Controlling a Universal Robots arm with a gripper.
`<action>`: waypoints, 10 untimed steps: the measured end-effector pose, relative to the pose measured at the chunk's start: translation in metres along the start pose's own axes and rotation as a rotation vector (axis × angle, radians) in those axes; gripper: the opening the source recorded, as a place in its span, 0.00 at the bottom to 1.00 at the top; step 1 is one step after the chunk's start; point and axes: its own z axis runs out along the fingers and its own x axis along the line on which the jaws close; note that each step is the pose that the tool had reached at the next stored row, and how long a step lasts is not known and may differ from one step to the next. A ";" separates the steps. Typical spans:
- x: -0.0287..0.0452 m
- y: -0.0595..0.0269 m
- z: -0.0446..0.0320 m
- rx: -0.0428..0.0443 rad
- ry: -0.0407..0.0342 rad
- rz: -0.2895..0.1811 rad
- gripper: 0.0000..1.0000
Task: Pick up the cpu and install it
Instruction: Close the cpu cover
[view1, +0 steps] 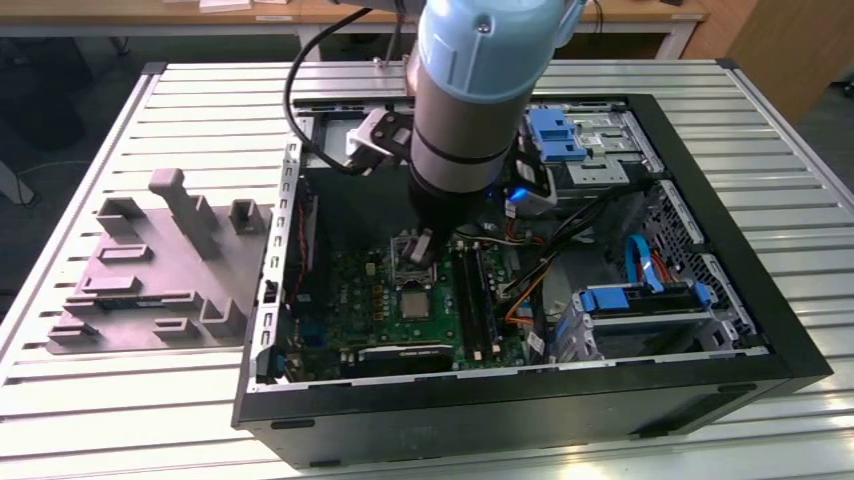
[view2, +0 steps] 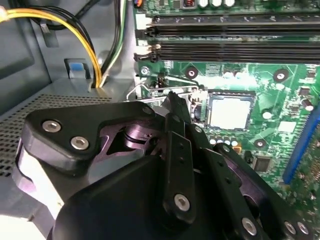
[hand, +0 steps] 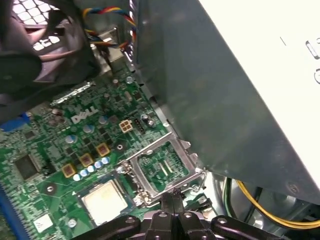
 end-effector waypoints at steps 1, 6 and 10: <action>-0.0009 -0.0002 0.0007 -0.0011 -0.0017 0.000 0.11; -0.0025 -0.0021 0.0024 -0.0304 -0.0482 -0.003 0.11; -0.0073 -0.0061 0.0061 -0.0319 -0.0505 -0.003 0.11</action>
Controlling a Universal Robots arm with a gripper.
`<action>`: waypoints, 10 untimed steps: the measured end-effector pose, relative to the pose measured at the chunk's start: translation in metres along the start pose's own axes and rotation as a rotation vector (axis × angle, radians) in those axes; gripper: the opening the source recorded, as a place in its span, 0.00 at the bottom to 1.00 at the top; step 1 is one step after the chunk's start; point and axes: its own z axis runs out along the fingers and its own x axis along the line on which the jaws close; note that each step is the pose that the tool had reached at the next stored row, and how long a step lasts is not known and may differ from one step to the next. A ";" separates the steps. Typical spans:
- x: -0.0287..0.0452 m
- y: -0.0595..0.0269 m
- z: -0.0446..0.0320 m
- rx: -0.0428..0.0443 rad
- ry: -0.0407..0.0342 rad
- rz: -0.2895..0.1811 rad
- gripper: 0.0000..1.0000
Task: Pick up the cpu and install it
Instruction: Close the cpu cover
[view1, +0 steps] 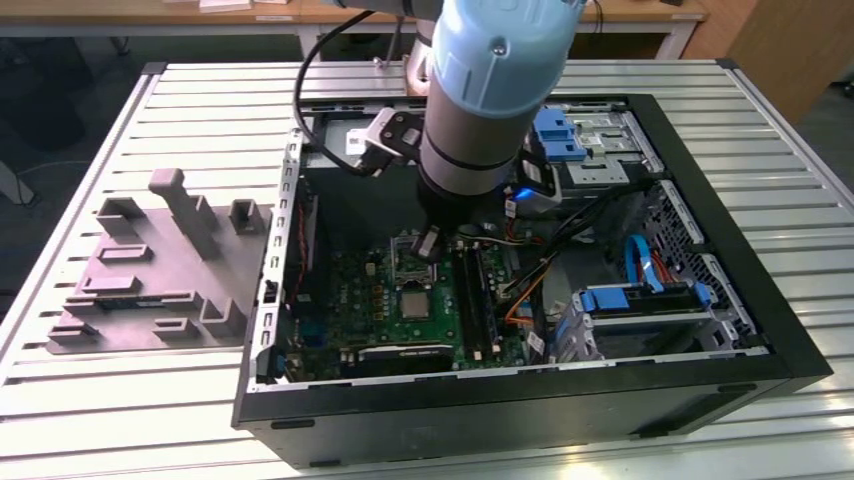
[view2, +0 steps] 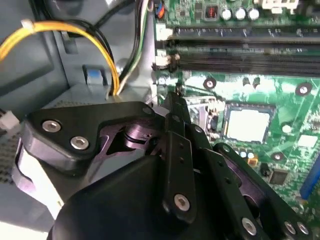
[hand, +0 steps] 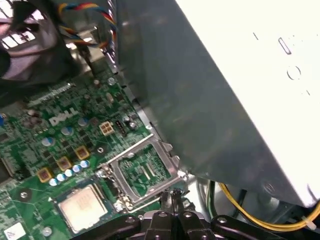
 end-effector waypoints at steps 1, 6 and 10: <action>-0.0014 -0.0011 0.0007 0.0000 0.0001 0.000 0.11; -0.0043 -0.0026 0.0043 -0.0044 -0.0072 0.000 0.11; -0.0071 -0.0028 0.0082 -0.0128 -0.0205 -0.001 0.11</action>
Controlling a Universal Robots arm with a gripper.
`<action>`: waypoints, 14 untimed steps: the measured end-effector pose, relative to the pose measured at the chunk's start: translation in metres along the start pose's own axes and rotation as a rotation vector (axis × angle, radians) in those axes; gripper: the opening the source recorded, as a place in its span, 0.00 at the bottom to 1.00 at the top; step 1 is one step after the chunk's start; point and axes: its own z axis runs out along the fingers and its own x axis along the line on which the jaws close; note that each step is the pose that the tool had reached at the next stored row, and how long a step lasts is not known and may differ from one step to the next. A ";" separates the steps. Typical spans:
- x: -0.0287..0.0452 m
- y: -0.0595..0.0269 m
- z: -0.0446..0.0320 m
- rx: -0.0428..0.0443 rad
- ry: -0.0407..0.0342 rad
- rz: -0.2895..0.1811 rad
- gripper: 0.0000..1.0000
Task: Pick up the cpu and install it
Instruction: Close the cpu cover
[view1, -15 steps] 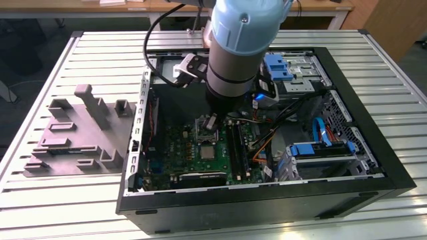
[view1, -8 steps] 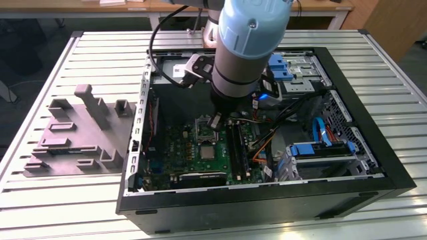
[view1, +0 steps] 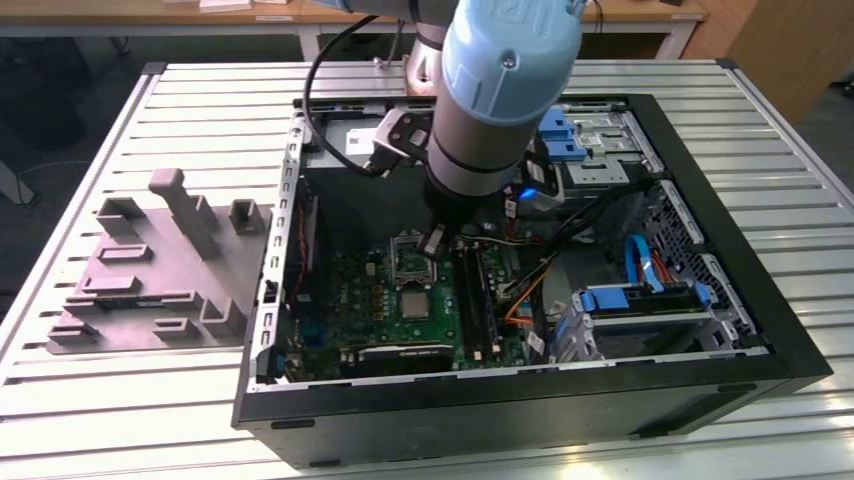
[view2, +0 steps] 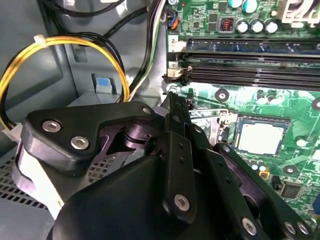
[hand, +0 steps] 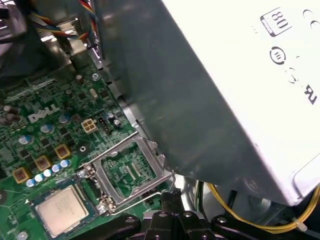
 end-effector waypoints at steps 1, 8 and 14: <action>-0.0010 0.0003 0.0004 0.0000 0.0000 0.000 0.11; -0.0082 0.0025 0.0049 -0.0001 -0.0002 0.000 0.11; -0.0079 0.0019 0.0076 -0.0003 -0.0005 0.000 0.11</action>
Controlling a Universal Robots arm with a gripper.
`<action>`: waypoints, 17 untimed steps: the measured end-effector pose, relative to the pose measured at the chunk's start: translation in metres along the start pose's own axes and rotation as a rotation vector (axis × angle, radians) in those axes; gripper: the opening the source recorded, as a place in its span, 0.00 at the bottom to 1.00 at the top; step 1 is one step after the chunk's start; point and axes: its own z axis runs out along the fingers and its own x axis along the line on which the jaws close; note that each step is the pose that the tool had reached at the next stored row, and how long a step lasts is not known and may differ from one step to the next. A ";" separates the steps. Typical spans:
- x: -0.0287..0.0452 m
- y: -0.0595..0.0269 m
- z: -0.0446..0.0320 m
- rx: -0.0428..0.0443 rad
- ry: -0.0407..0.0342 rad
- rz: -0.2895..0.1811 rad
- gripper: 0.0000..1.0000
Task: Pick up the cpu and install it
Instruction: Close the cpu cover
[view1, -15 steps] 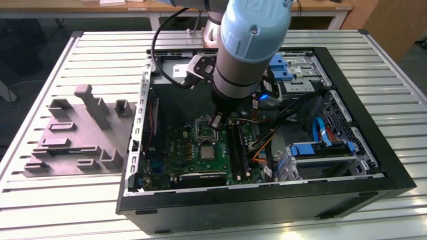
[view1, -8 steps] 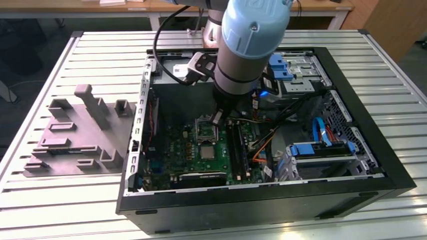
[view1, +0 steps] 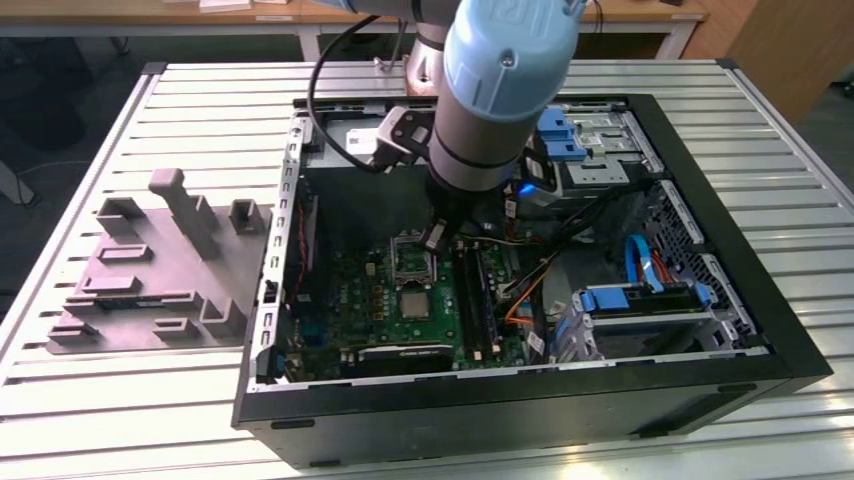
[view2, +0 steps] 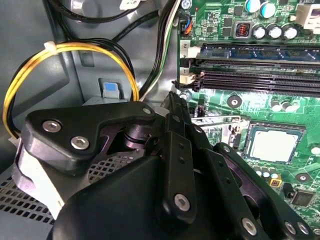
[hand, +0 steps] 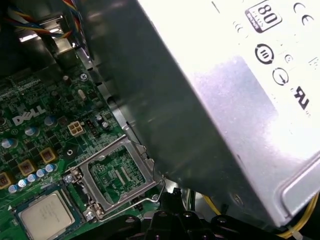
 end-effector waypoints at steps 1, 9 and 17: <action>0.0001 -0.0001 0.0005 -0.0002 -0.0003 0.000 0.11; 0.0001 -0.0004 0.0043 -0.0057 -0.0088 -0.001 0.11; -0.0024 0.0009 0.0074 -0.0061 -0.0097 -0.001 0.11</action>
